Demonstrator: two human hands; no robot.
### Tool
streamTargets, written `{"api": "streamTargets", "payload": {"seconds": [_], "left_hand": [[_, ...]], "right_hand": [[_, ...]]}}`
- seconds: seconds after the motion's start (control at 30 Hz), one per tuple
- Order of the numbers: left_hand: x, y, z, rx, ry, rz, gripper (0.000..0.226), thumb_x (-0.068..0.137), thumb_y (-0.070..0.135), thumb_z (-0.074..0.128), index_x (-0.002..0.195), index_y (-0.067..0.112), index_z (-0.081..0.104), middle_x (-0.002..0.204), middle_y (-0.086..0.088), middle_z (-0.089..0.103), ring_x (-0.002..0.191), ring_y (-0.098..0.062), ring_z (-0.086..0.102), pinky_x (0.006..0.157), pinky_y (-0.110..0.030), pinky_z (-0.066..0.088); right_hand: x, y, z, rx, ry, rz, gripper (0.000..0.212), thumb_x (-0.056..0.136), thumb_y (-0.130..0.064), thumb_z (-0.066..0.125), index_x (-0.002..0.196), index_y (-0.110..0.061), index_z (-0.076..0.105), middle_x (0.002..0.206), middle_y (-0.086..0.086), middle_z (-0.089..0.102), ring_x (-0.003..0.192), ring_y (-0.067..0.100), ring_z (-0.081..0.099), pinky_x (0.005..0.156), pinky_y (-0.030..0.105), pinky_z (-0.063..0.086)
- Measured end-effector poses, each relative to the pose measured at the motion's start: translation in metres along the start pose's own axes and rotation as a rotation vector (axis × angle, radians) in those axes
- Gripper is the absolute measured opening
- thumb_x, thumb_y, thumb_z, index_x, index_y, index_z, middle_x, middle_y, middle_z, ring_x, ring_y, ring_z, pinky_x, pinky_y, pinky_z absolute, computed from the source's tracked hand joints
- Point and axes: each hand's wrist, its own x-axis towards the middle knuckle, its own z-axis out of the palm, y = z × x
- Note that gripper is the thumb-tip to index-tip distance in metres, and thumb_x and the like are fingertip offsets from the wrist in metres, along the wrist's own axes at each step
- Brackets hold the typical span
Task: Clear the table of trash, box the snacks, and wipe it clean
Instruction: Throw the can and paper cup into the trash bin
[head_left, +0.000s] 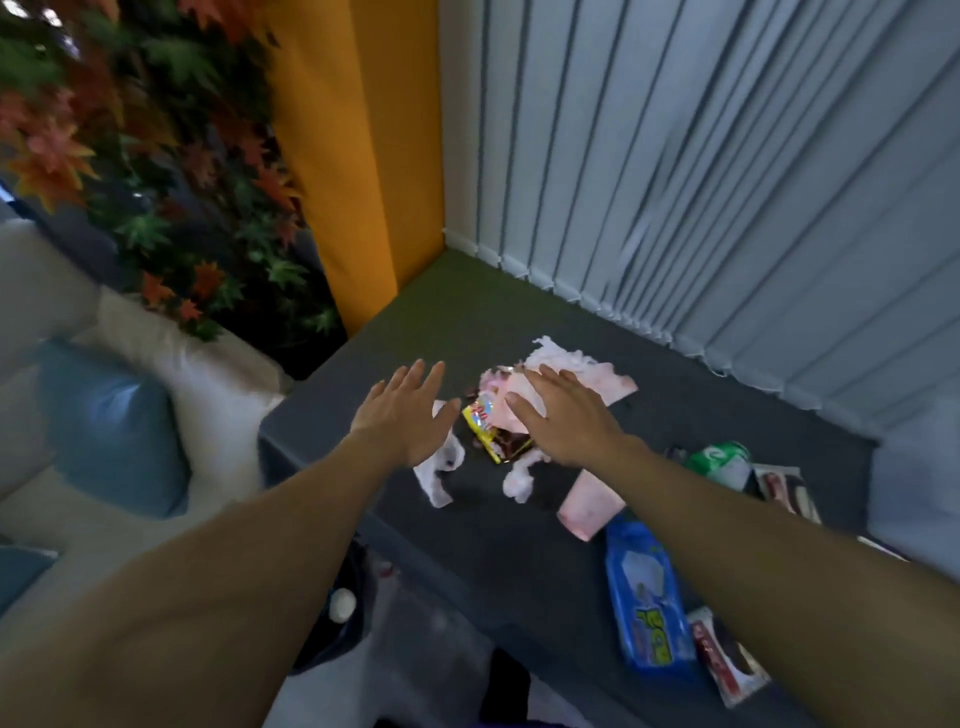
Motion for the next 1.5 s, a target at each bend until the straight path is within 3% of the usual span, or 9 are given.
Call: {"api": "streamTargets", "payload": {"seconds": [0.13, 0.33, 0.5, 0.7, 0.93, 1.2, 1.33, 1.5], "left_hand": [[0.025, 0.050, 0.008, 0.030, -0.048, 0.110, 0.068, 0.101, 0.059, 0.020, 0.159, 0.027, 0.004, 0.168, -0.003, 0.003, 0.154, -0.025, 0.005, 0.123, -0.046, 0.010], [0.043, 0.122, 0.034, 0.046, -0.075, 0.272, 0.065, 0.103, 0.053, 0.024, 0.159, 0.022, 0.012, 0.167, -0.004, 0.011, 0.153, -0.027, 0.013, 0.123, -0.046, 0.014], [0.050, 0.164, 0.061, 0.040, -0.119, 0.350, 0.067, 0.101, 0.052, 0.035, 0.158, 0.020, 0.017, 0.164, -0.007, 0.022, 0.146, -0.032, 0.028, 0.116, -0.046, 0.029], [0.054, 0.185, 0.092, 0.127, -0.292, 0.414, 0.077, 0.097, 0.052, 0.049, 0.158, 0.021, 0.015, 0.163, -0.010, 0.020, 0.140, -0.036, 0.036, 0.111, -0.047, 0.036], [0.055, 0.186, 0.121, 0.083, -0.442, 0.391, 0.075, 0.090, 0.046, 0.064, 0.152, 0.021, 0.029, 0.149, -0.013, 0.031, 0.130, -0.036, 0.046, 0.105, -0.046, 0.042], [0.062, 0.188, 0.130, 0.007, -0.463, 0.283, 0.069, 0.083, 0.046, 0.071, 0.139, 0.023, 0.037, 0.131, -0.015, 0.042, 0.119, -0.037, 0.050, 0.091, -0.041, 0.046], [0.064, 0.185, 0.131, -0.036, -0.450, 0.242, 0.069, 0.082, 0.045, 0.072, 0.137, 0.021, 0.039, 0.128, -0.015, 0.046, 0.119, -0.035, 0.050, 0.089, -0.039, 0.044], [0.061, 0.180, 0.127, -0.086, -0.426, 0.225, 0.064, 0.083, 0.043, 0.072, 0.133, 0.021, 0.040, 0.125, -0.013, 0.045, 0.115, -0.035, 0.051, 0.084, -0.036, 0.042]], "right_hand": [[-0.017, 0.053, -0.013, 0.007, 0.016, 0.104, 0.070, 0.096, -0.066, 0.027, 0.151, -0.023, 0.034, 0.160, 0.003, 0.028, 0.148, 0.025, 0.023, 0.119, 0.047, 0.024], [-0.055, 0.120, -0.024, 0.034, 0.092, 0.212, 0.063, 0.097, -0.060, 0.034, 0.146, -0.021, 0.041, 0.154, 0.002, 0.039, 0.141, 0.028, 0.034, 0.113, 0.047, 0.034], [-0.084, 0.160, -0.018, 0.094, 0.084, 0.338, 0.063, 0.097, -0.056, 0.042, 0.148, -0.018, 0.040, 0.153, 0.006, 0.041, 0.141, 0.026, 0.035, 0.116, 0.043, 0.030], [-0.112, 0.182, 0.001, 0.102, 0.056, 0.414, 0.061, 0.093, -0.053, 0.050, 0.142, -0.018, 0.044, 0.139, 0.008, 0.053, 0.126, 0.029, 0.049, 0.102, 0.046, 0.044], [-0.122, 0.195, 0.017, 0.074, 0.040, 0.445, 0.060, 0.095, -0.049, 0.050, 0.144, -0.016, 0.043, 0.141, 0.012, 0.049, 0.128, 0.032, 0.046, 0.103, 0.045, 0.042], [-0.118, 0.205, 0.030, 0.059, -0.021, 0.477, 0.072, 0.086, -0.039, 0.069, 0.148, -0.023, 0.036, 0.150, 0.010, 0.031, 0.131, 0.034, 0.041, 0.103, 0.044, 0.042], [-0.114, 0.207, 0.037, 0.114, 0.025, 0.466, 0.062, 0.090, -0.029, 0.067, 0.146, -0.018, 0.042, 0.149, 0.007, 0.035, 0.127, 0.029, 0.049, 0.099, 0.040, 0.046], [-0.113, 0.206, 0.043, 0.146, 0.097, 0.441, 0.051, 0.093, -0.020, 0.061, 0.142, -0.011, 0.049, 0.148, 0.006, 0.039, 0.128, 0.026, 0.048, 0.103, 0.035, 0.041]]}}
